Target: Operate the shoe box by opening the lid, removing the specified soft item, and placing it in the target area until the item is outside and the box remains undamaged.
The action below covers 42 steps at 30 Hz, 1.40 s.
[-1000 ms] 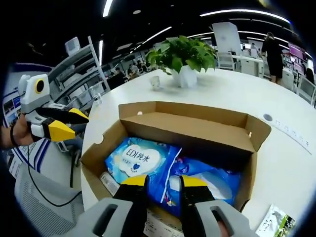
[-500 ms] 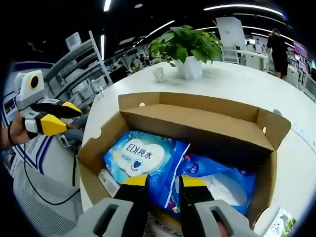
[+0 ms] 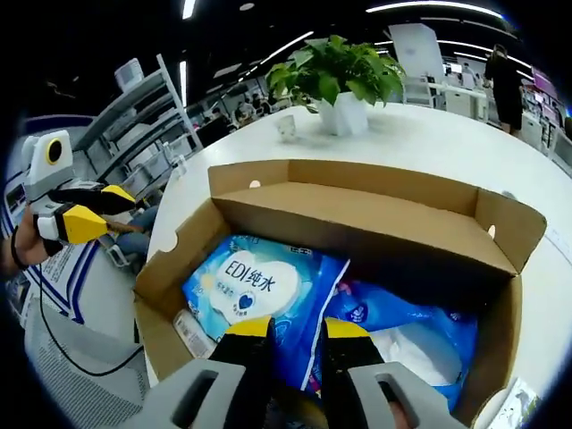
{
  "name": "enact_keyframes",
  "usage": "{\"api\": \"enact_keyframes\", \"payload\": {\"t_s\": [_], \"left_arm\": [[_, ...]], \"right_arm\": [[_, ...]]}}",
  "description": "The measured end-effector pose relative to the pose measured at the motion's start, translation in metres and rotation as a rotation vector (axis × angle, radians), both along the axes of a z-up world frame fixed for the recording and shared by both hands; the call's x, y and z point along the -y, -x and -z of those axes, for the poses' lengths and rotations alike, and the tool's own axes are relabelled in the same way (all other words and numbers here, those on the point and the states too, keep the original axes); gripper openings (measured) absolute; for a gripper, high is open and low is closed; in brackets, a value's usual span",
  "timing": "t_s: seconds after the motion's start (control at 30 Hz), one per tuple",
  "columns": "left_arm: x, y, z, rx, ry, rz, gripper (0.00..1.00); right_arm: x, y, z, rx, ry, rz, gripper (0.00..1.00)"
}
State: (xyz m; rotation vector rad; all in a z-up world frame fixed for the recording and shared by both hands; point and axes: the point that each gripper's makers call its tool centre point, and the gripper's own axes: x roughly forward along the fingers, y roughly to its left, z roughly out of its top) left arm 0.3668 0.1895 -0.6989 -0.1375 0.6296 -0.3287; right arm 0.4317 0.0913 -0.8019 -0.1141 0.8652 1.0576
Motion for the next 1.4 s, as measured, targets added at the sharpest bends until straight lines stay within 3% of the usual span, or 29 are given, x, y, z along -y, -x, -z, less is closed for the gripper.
{"api": "enact_keyframes", "payload": {"t_s": [0.33,0.83,1.13,1.4], "left_arm": [[0.001,0.001,0.005,-0.012,0.018,-0.005,0.26],[0.004,-0.004,0.007,-0.022,0.020,0.013,0.26],[0.016,-0.001,0.009,-0.036,0.023,0.031,0.26],[0.030,-0.004,0.021,-0.076,0.044,0.056,0.27]], "right_arm": [[-0.009,-0.004,0.003,-0.009,0.030,0.028,0.00],[-0.004,-0.021,0.006,0.007,0.023,0.029,0.00],[0.012,-0.014,-0.014,0.028,0.005,0.073,0.00],[0.032,-0.013,-0.025,0.036,-0.004,0.122,0.00]]}}
